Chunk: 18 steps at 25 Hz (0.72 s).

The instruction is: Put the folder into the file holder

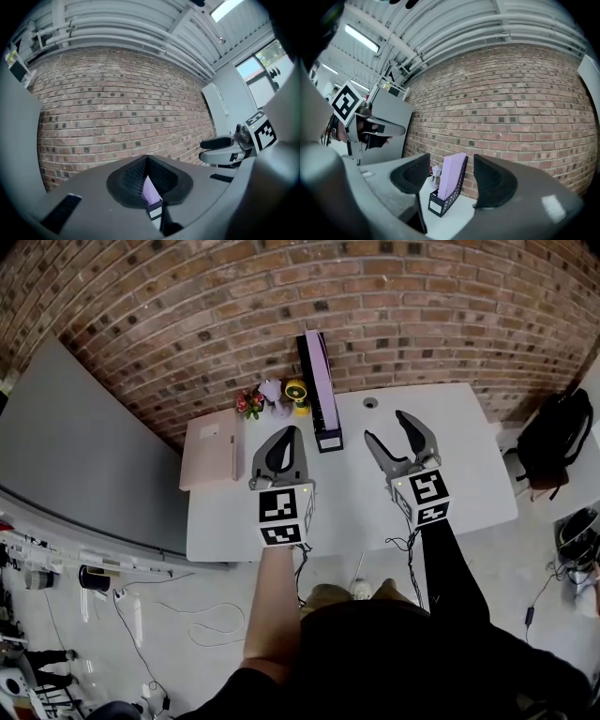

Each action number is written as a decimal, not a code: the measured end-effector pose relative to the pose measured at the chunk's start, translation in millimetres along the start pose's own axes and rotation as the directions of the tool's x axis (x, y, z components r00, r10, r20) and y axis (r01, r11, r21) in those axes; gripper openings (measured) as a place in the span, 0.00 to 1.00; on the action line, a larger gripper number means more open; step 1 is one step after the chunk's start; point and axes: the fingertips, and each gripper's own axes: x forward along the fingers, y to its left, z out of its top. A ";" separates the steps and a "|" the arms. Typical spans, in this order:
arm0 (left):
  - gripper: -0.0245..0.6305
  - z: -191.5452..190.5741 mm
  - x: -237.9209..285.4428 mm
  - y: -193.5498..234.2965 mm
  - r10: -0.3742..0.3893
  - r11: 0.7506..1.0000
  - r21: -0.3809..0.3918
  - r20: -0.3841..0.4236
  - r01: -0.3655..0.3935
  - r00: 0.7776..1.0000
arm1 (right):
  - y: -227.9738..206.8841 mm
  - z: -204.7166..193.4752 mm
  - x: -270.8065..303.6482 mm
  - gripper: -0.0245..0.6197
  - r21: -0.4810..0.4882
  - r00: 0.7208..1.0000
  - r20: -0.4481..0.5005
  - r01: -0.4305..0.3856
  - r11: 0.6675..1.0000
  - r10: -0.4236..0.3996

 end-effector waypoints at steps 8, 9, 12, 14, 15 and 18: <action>0.05 1.4 4.3 -7.4 -0.028 0.999 -0.034 0.007 0.028 1.000 | -3.3 -6.7 0.8 0.48 0.026 1.000 -0.005 0.002 1.000 -0.002; 0.05 2.3 4.5 -6.5 -0.021 0.999 -0.041 0.012 0.022 1.000 | -3.8 -6.8 0.8 0.48 0.032 1.000 -0.003 0.003 0.999 -0.003; 0.05 5.8 5.4 -5.7 -0.017 0.999 -0.047 0.023 0.018 1.000 | -5.9 -7.0 0.3 0.48 0.050 1.000 -0.001 0.005 0.999 -0.005; 0.05 9.2 5.4 -5.3 -0.013 0.999 -0.046 0.037 0.015 0.999 | -7.2 -6.9 0.6 0.48 0.053 1.000 -0.001 0.003 0.999 -0.003; 0.05 10.3 5.7 -6.1 -0.015 0.999 -0.046 0.042 0.017 0.999 | -8.1 -7.1 0.6 0.48 0.055 1.000 0.000 0.004 0.998 -0.004; 0.05 11.2 8.5 -12.3 -0.030 0.998 -0.048 0.047 0.032 0.998 | -9.8 -8.9 -0.6 0.48 0.053 1.000 0.003 0.010 0.999 -0.011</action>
